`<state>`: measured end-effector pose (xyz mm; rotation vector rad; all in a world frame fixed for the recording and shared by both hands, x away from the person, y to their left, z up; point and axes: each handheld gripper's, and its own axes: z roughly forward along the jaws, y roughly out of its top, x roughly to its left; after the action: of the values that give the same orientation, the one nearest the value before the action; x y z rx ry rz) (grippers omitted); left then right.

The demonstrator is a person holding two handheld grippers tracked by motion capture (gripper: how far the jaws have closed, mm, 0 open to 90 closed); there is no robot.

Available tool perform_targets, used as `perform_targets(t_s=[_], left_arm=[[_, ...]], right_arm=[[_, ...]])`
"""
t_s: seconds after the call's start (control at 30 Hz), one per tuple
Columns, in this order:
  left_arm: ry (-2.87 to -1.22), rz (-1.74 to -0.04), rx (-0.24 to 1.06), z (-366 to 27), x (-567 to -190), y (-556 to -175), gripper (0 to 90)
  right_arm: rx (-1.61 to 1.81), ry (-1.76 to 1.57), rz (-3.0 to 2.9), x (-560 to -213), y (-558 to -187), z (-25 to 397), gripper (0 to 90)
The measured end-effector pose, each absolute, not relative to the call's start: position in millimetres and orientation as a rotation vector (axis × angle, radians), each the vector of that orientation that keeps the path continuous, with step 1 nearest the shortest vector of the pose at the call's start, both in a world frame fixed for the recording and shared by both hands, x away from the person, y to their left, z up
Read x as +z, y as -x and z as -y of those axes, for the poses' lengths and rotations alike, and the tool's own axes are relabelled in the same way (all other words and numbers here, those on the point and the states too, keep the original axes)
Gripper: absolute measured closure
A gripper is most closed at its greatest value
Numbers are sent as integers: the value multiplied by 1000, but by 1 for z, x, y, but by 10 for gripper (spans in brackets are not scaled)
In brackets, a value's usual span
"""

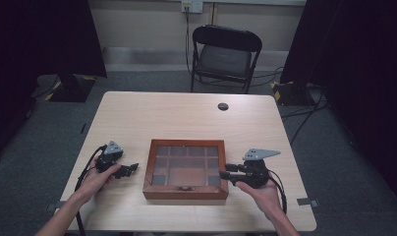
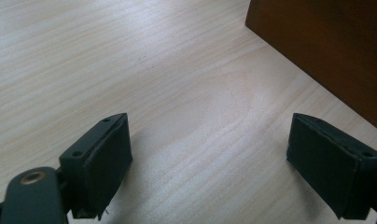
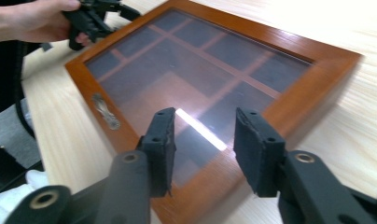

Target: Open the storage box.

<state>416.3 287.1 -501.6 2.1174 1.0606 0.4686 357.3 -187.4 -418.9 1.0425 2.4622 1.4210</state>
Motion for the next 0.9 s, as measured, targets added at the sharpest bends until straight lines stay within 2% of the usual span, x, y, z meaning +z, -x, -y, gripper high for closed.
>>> perform_targets(t_s=[0.9], left_arm=[[-2123,-1057,470,-286,-502,-419,100]], right_arm=[[1474,-713,-2739,-420,-357,91,806]])
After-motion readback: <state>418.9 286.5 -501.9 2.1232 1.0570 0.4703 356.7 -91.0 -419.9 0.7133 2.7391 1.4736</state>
